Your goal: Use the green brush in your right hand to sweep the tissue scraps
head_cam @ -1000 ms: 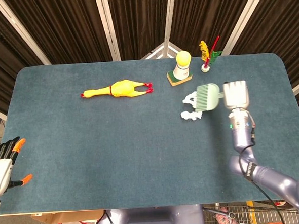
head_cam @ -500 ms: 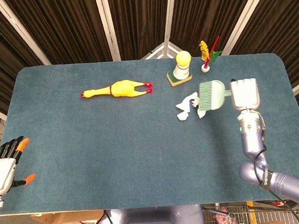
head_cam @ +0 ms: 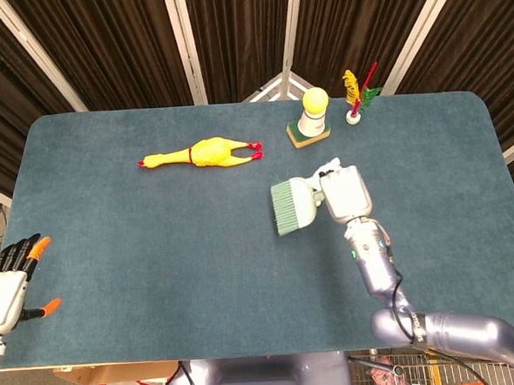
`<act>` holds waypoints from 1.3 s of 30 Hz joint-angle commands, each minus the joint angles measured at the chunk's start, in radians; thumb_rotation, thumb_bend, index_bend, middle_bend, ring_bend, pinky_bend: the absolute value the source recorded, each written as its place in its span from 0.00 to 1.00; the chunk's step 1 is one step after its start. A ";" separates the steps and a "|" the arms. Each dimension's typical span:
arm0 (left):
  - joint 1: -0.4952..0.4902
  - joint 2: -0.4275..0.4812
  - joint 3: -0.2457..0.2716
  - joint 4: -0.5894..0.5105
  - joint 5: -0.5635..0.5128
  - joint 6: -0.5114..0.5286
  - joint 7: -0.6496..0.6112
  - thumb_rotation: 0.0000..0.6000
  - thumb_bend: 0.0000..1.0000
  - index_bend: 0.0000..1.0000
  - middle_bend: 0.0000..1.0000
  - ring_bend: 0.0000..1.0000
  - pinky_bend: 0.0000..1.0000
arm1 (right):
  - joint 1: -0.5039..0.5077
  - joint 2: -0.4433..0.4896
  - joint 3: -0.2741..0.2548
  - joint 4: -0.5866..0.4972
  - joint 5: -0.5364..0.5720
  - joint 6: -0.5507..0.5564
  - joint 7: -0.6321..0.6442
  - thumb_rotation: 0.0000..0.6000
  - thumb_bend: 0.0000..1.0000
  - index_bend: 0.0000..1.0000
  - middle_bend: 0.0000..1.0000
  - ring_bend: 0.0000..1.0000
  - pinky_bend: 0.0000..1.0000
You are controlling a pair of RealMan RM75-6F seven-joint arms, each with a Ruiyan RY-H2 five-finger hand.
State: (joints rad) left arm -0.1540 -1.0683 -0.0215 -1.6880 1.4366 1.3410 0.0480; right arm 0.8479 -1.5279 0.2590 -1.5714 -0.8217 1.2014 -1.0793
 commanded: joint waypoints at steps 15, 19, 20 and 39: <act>0.004 0.000 -0.001 0.008 -0.007 0.006 0.002 1.00 0.00 0.00 0.00 0.00 0.02 | 0.016 -0.094 -0.094 0.384 -0.013 -0.078 -0.010 1.00 0.58 0.77 0.97 0.97 0.82; 0.005 -0.002 -0.001 0.011 -0.004 0.012 0.009 1.00 0.00 0.00 0.00 0.00 0.02 | 0.005 -0.075 -0.084 0.432 0.009 -0.071 -0.019 1.00 0.58 0.77 0.97 0.97 0.82; 0.005 -0.002 -0.001 0.012 -0.002 0.014 0.011 1.00 0.00 0.00 0.00 0.00 0.02 | 0.003 -0.066 -0.078 0.443 0.015 -0.067 -0.019 1.00 0.58 0.77 0.97 0.97 0.82; 0.003 -0.010 0.003 0.009 0.013 0.018 0.019 1.00 0.00 0.00 0.00 0.00 0.02 | -0.060 0.194 -0.024 0.271 -0.013 0.047 -0.012 1.00 0.58 0.77 0.97 0.97 0.82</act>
State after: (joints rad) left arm -0.1515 -1.0786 -0.0189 -1.6793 1.4496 1.3586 0.0669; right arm 0.8022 -1.3749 0.2232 -1.2386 -0.8193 1.2240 -1.1078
